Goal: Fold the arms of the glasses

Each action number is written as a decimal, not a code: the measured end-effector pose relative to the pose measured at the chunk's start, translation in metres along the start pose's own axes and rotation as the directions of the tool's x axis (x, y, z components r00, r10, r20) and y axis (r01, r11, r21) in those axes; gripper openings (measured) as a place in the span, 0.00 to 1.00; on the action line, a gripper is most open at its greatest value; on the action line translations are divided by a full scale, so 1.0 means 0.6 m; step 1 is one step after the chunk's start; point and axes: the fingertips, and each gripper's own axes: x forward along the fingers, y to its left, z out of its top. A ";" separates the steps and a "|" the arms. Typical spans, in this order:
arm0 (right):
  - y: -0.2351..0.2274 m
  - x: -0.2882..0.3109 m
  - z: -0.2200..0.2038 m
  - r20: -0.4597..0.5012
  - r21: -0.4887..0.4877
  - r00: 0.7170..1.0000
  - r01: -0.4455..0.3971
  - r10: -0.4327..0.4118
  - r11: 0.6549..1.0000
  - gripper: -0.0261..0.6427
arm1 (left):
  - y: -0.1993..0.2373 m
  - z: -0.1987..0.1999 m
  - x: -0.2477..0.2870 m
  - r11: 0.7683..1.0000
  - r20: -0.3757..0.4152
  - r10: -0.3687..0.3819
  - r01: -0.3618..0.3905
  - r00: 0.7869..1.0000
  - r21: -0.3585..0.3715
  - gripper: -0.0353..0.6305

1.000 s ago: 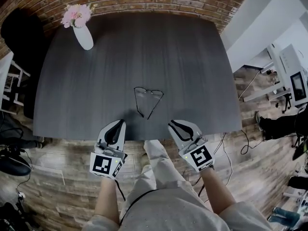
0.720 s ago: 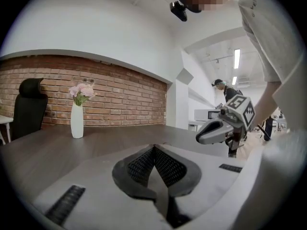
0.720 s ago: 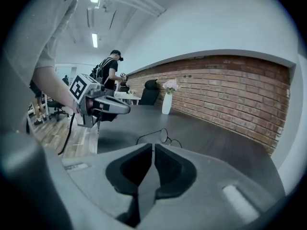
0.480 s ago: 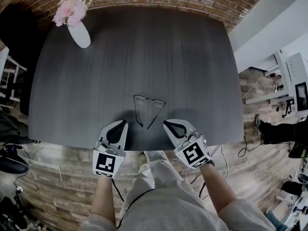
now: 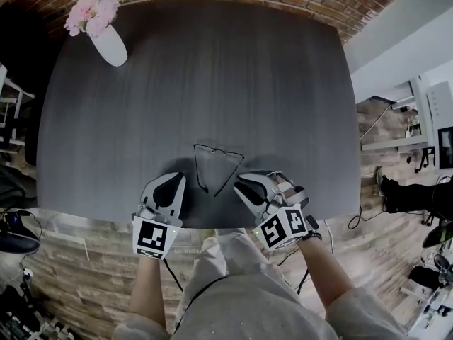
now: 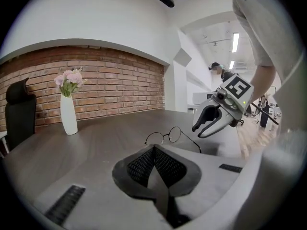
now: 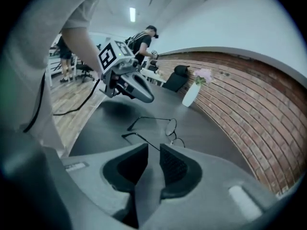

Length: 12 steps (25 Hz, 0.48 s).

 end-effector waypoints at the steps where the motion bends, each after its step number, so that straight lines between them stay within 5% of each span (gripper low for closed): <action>1: 0.000 0.005 -0.002 -0.008 -0.035 1.000 -0.009 0.009 0.999 0.15 | 0.000 -0.001 0.003 1.000 -0.004 0.000 0.000 1.000 0.001 0.05; 12: -0.001 0.038 0.000 -0.032 -0.171 0.999 -0.041 0.036 0.984 0.12 | -0.004 -0.029 0.017 1.000 -0.057 -0.007 0.007 0.998 0.014 0.05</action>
